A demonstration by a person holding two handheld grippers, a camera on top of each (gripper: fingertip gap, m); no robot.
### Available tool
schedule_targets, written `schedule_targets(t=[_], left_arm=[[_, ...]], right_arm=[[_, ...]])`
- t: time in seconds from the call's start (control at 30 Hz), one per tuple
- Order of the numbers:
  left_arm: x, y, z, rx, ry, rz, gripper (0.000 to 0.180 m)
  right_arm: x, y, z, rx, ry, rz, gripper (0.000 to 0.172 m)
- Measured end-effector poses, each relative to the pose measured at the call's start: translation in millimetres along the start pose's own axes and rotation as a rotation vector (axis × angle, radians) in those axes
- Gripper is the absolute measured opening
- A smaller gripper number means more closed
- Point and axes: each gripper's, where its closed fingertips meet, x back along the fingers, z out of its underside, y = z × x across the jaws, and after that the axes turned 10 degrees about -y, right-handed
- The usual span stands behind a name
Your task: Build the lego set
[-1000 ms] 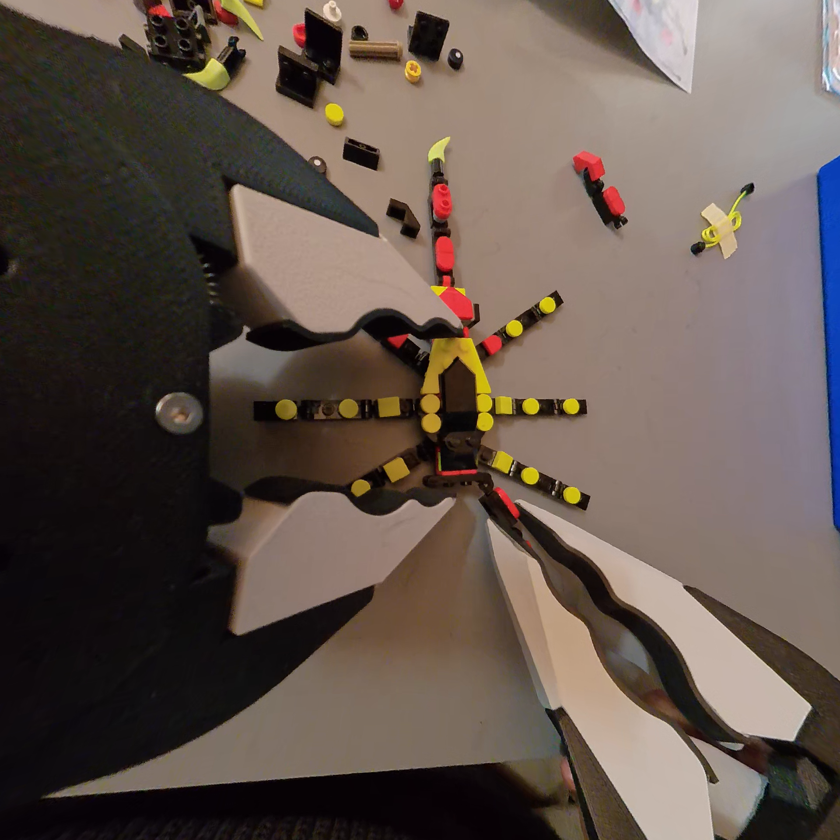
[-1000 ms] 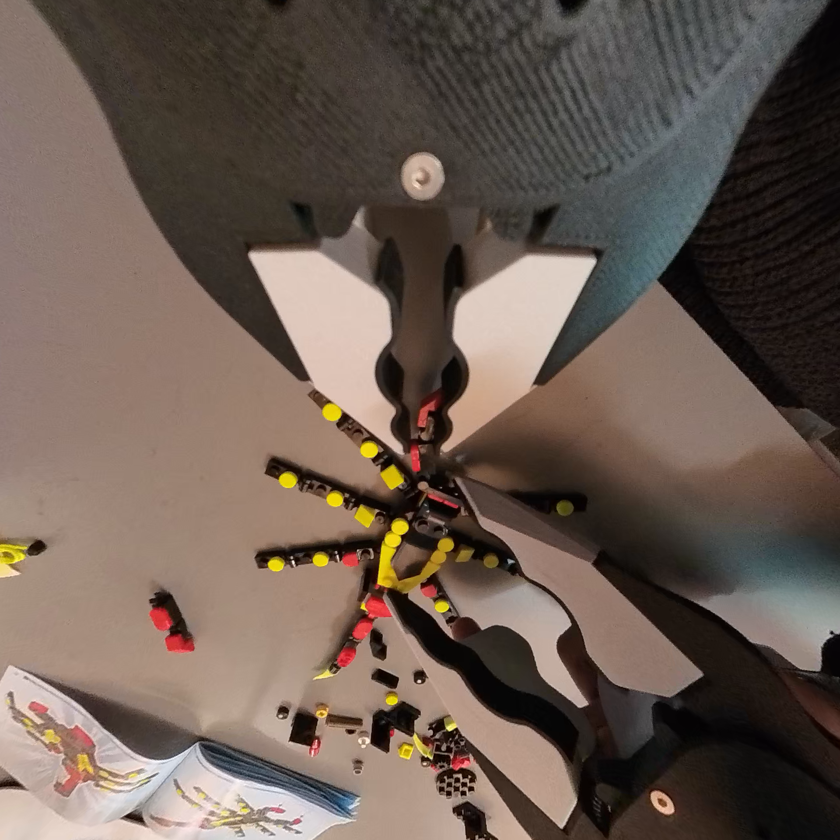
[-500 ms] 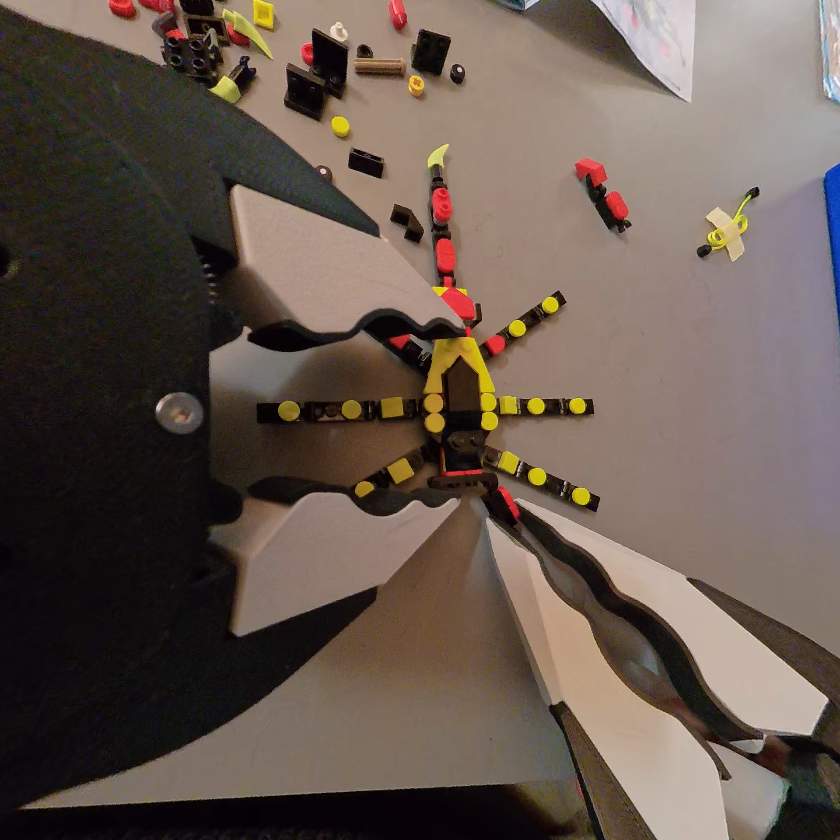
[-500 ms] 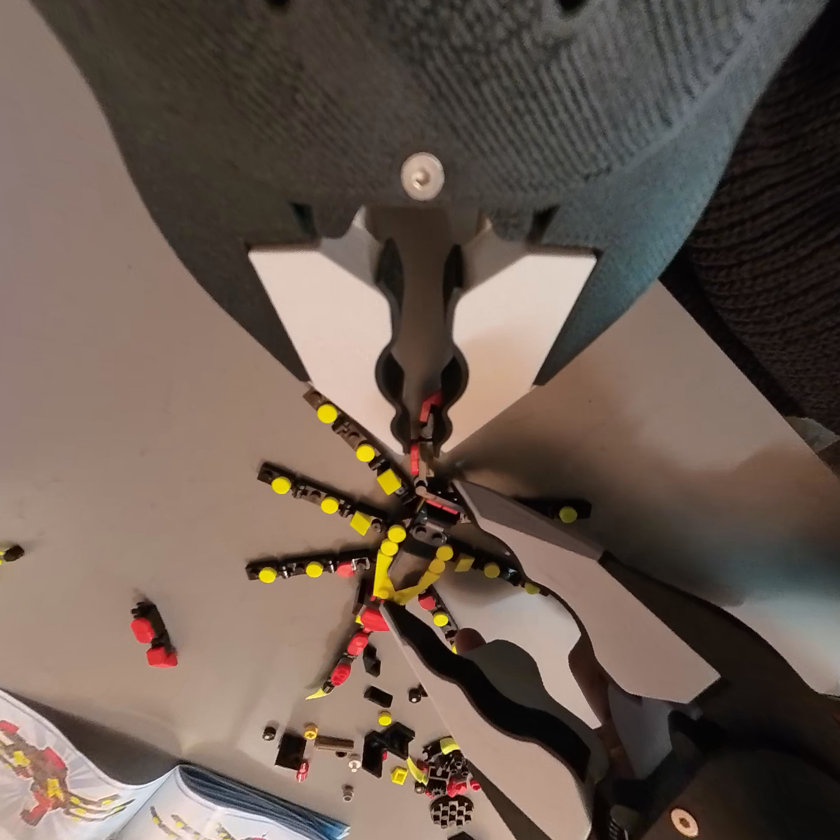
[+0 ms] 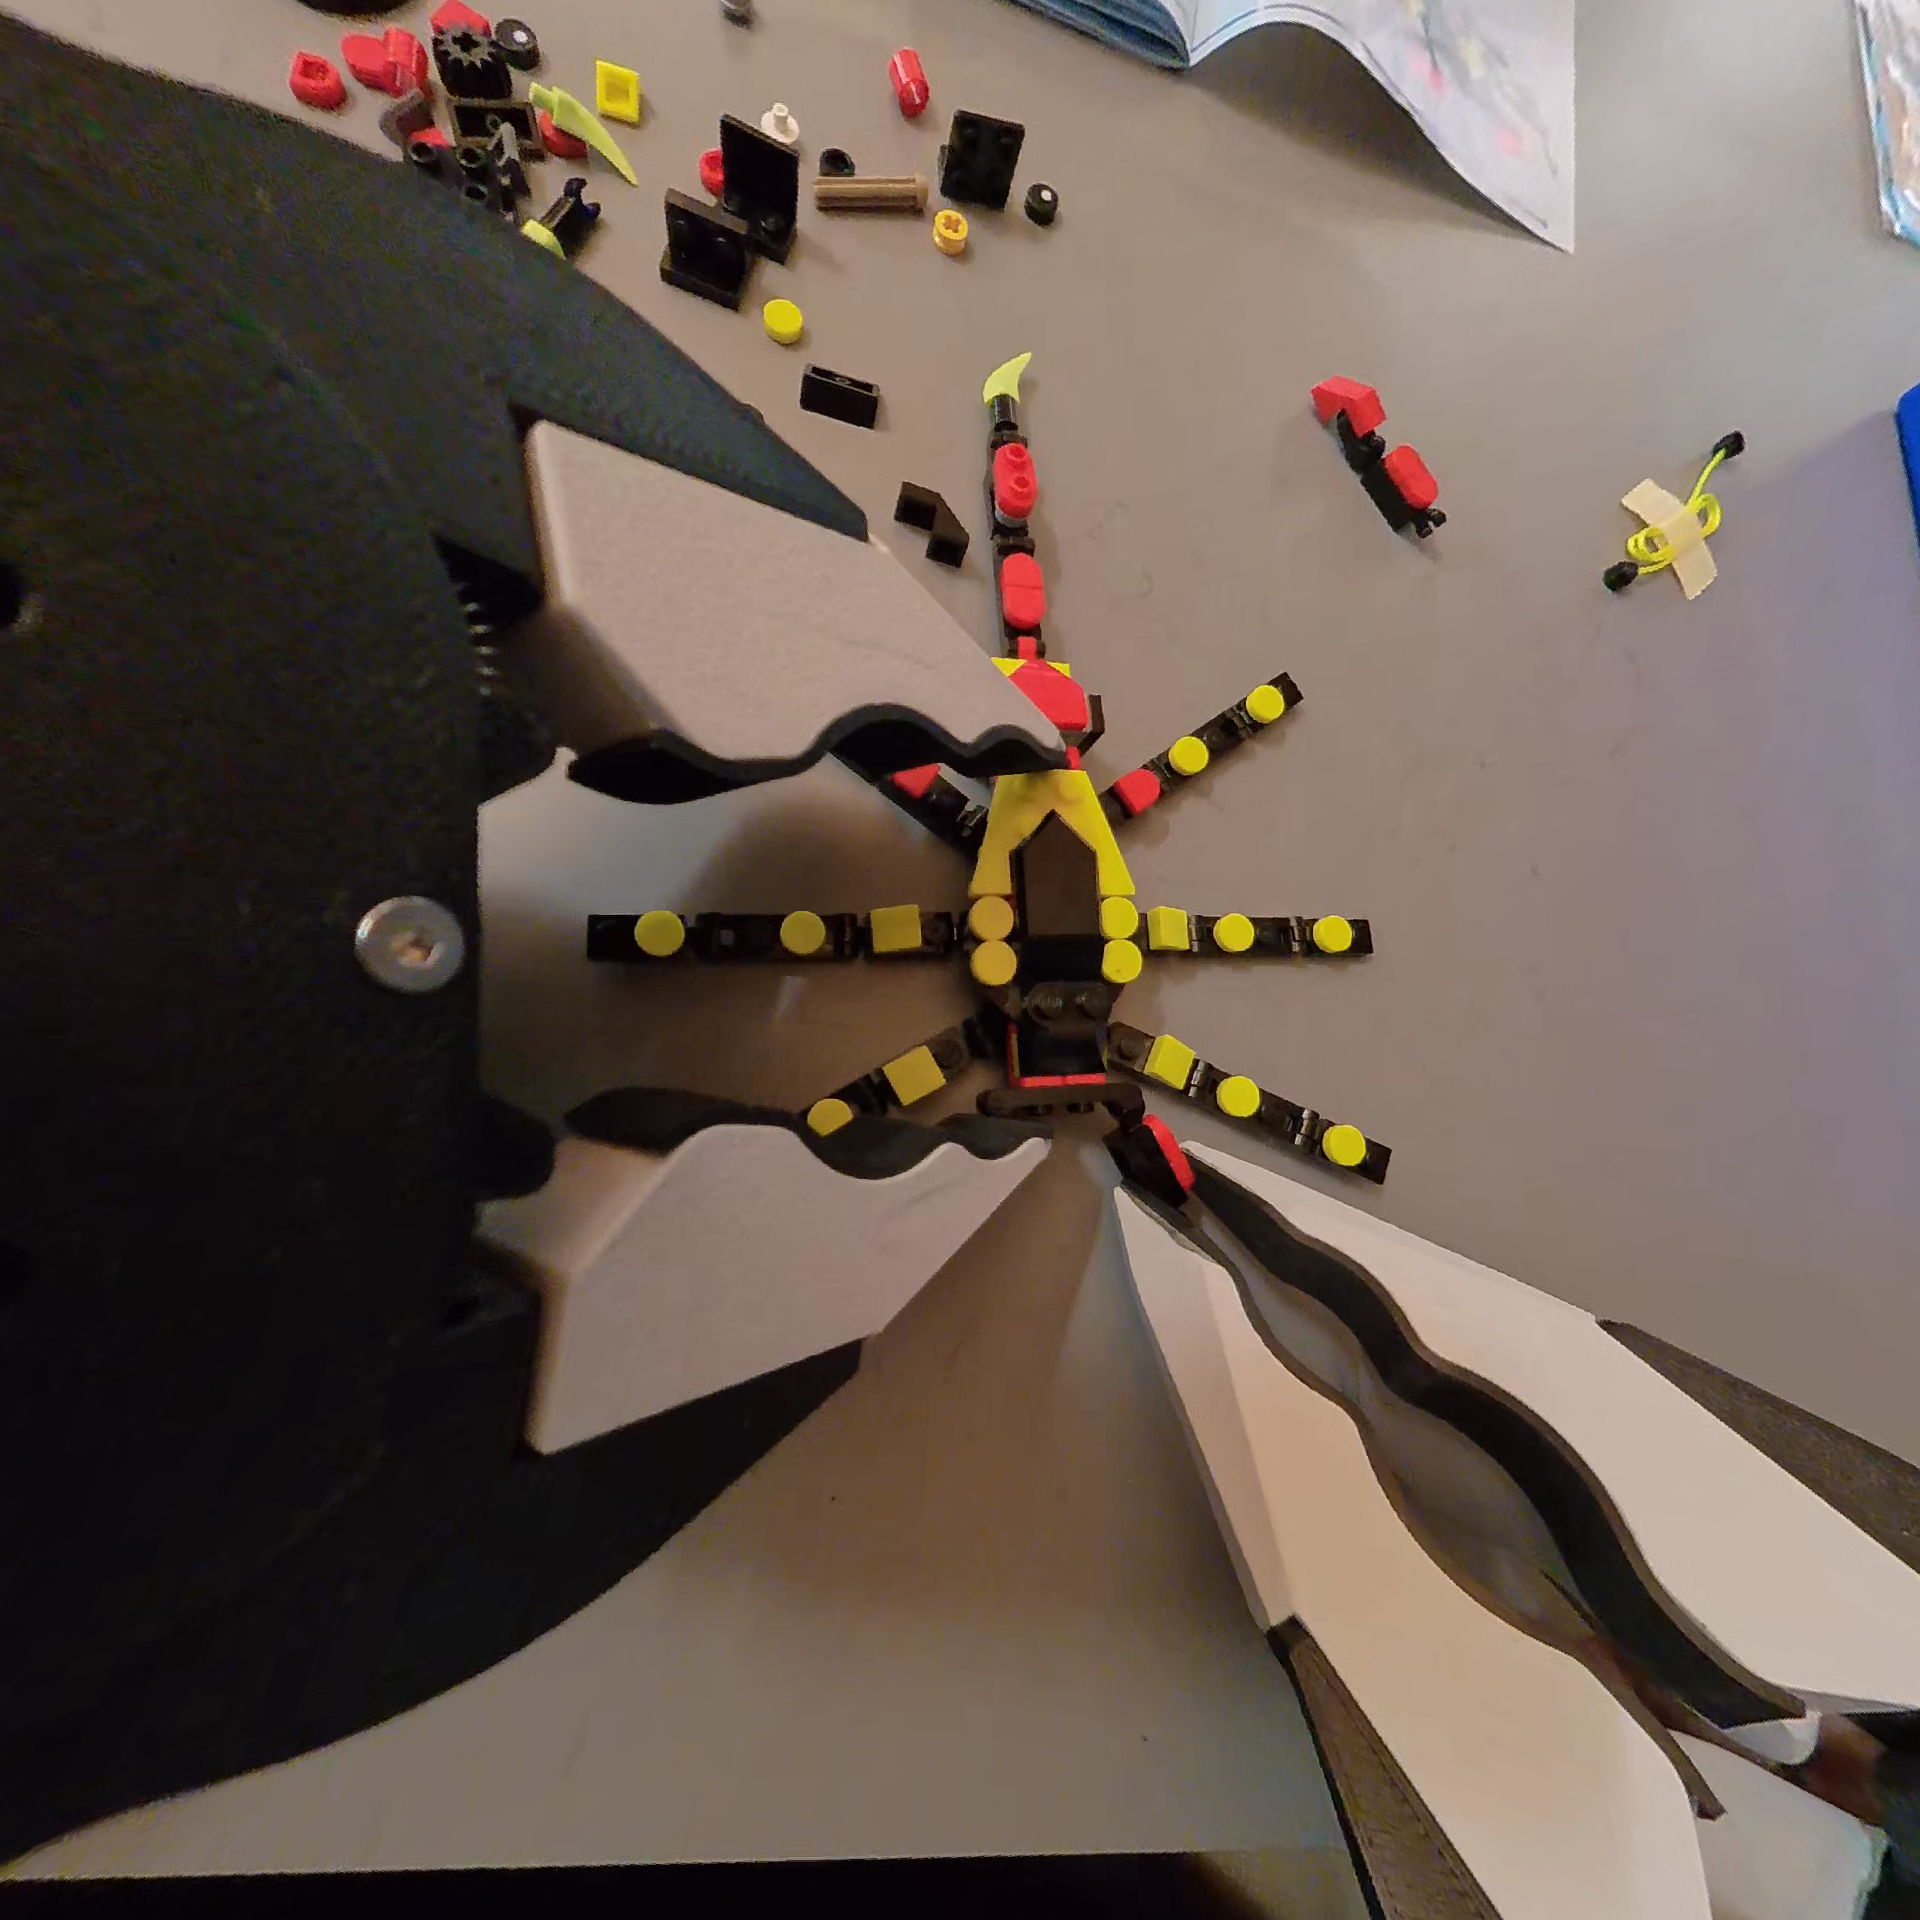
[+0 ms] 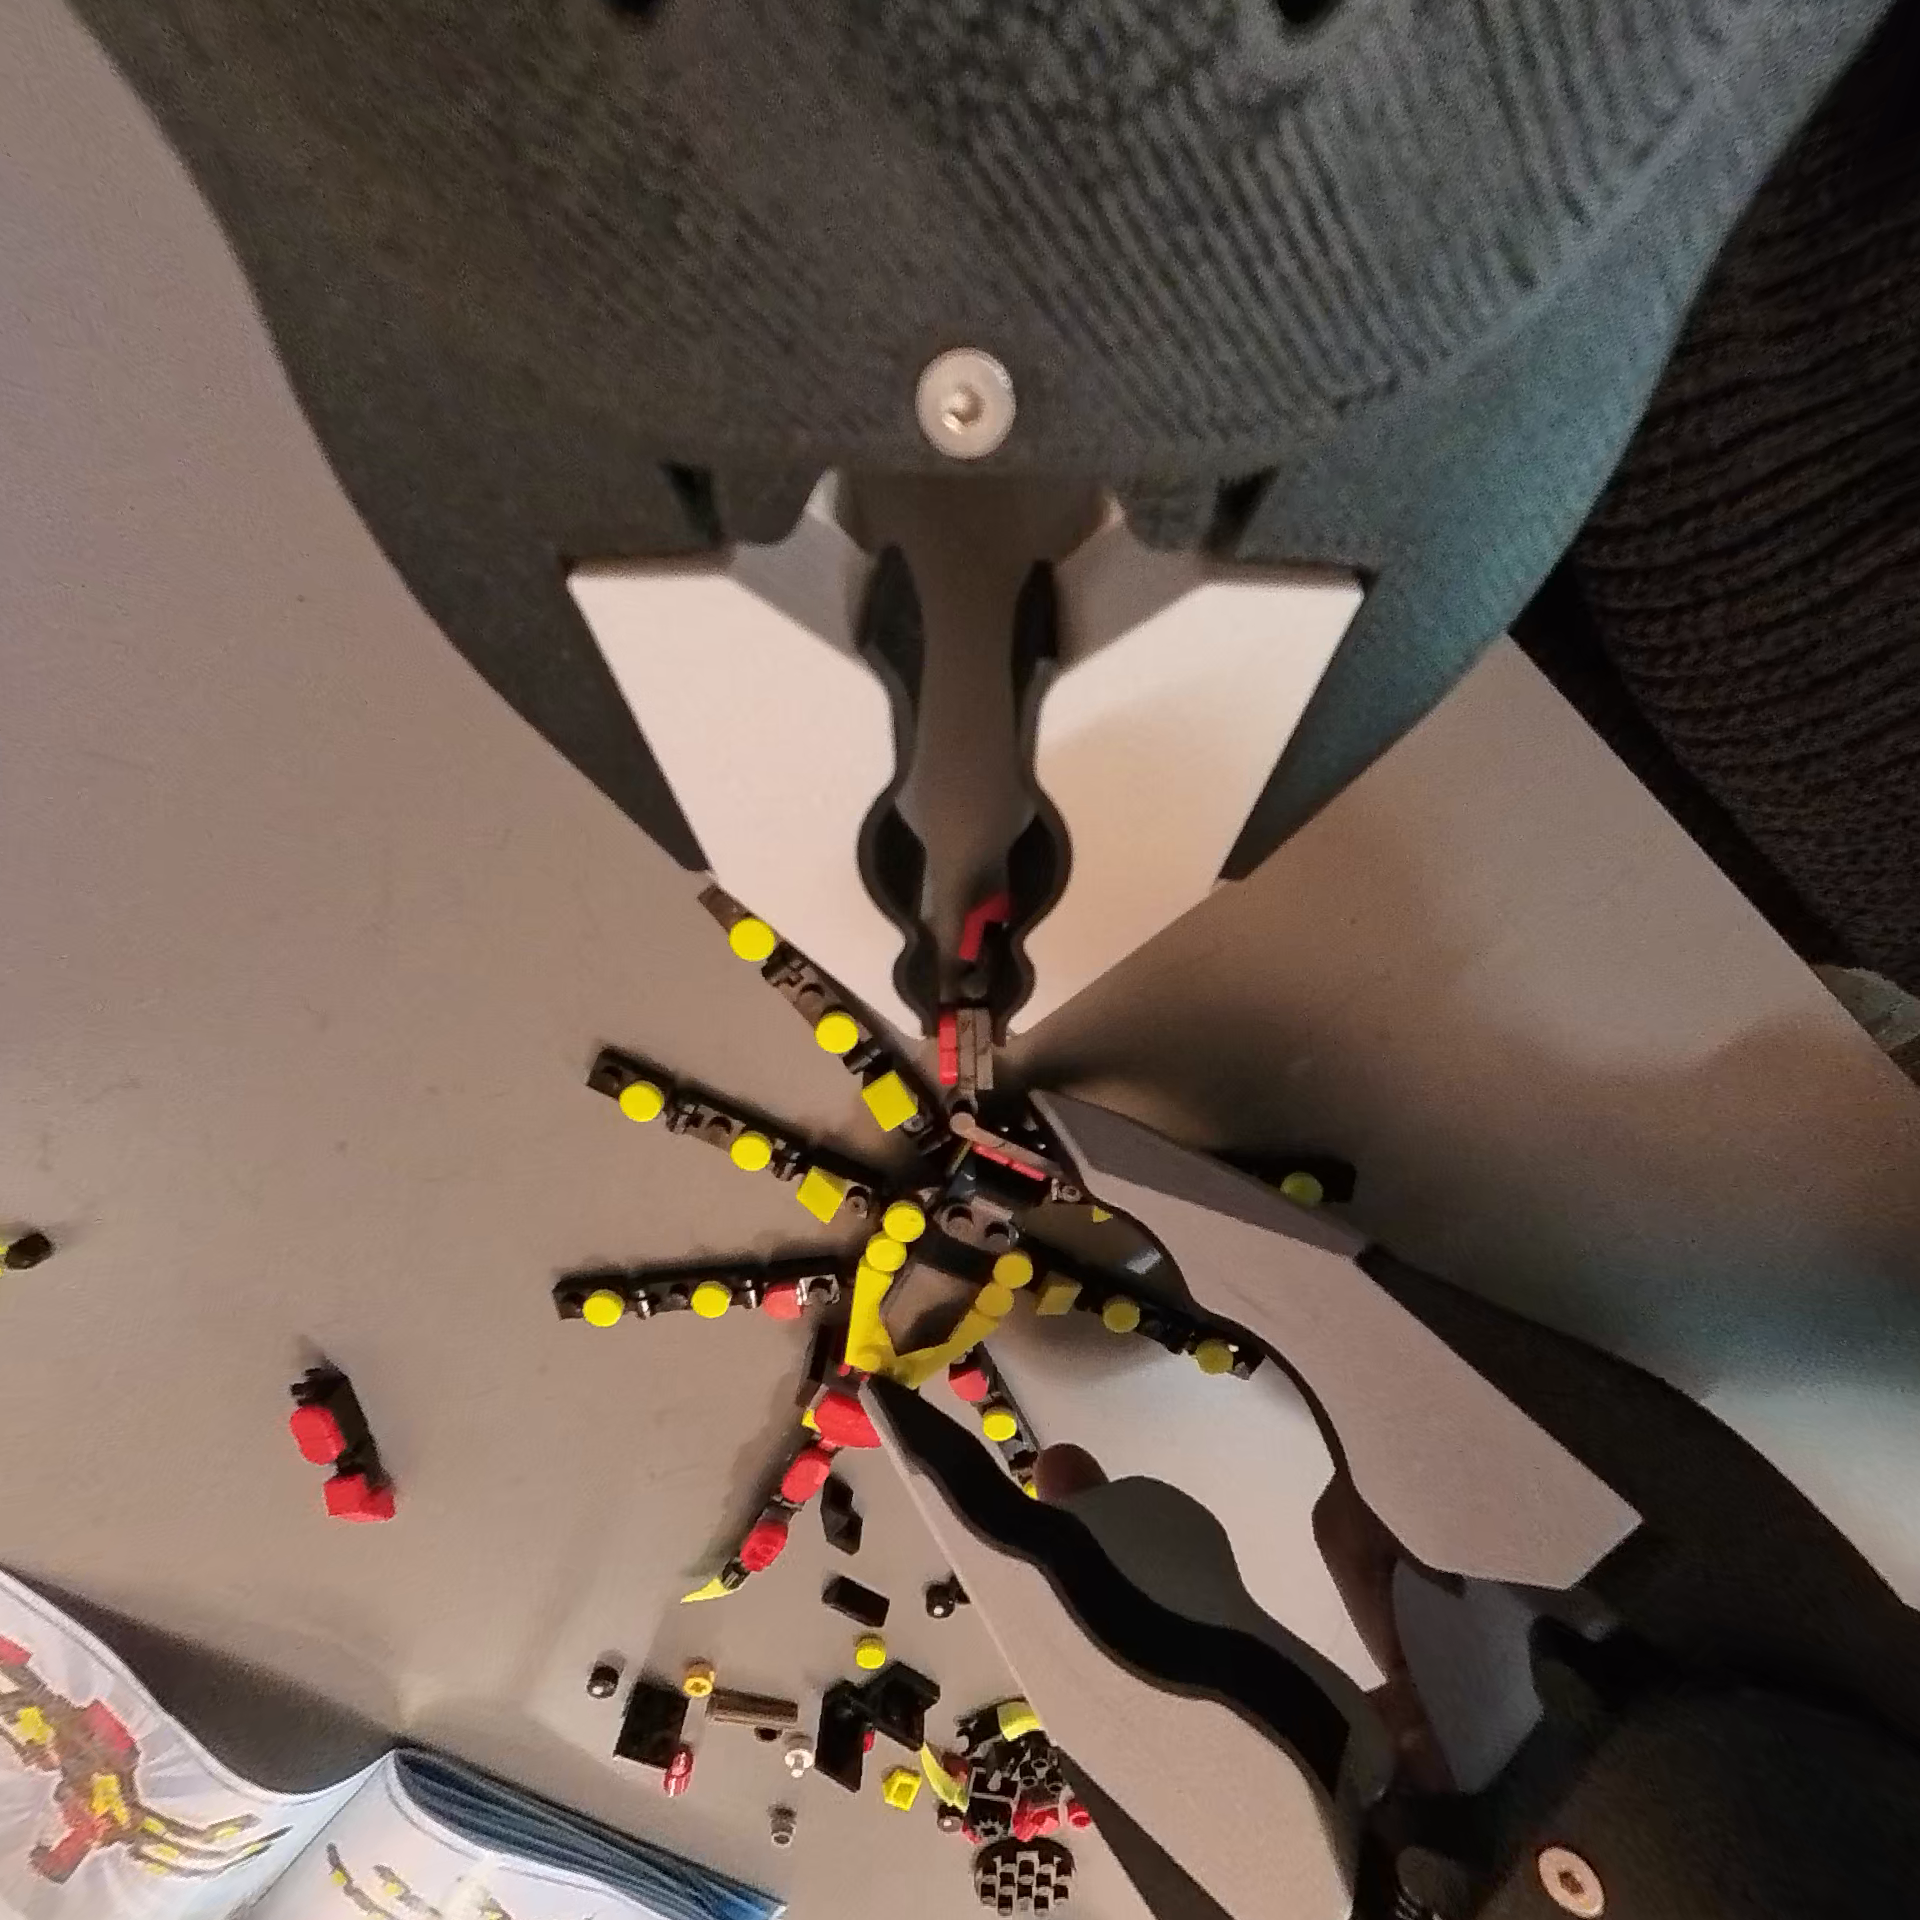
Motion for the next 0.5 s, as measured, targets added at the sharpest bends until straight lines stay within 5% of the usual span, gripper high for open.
schedule_targets(t=[0.5], left_arm=[[0.1,0.8,2.9,-0.05,0.065,-0.048,0.065]], right_arm=[[-1.2,-0.3,-0.9,-0.005,0.017,0.001,0.008]])
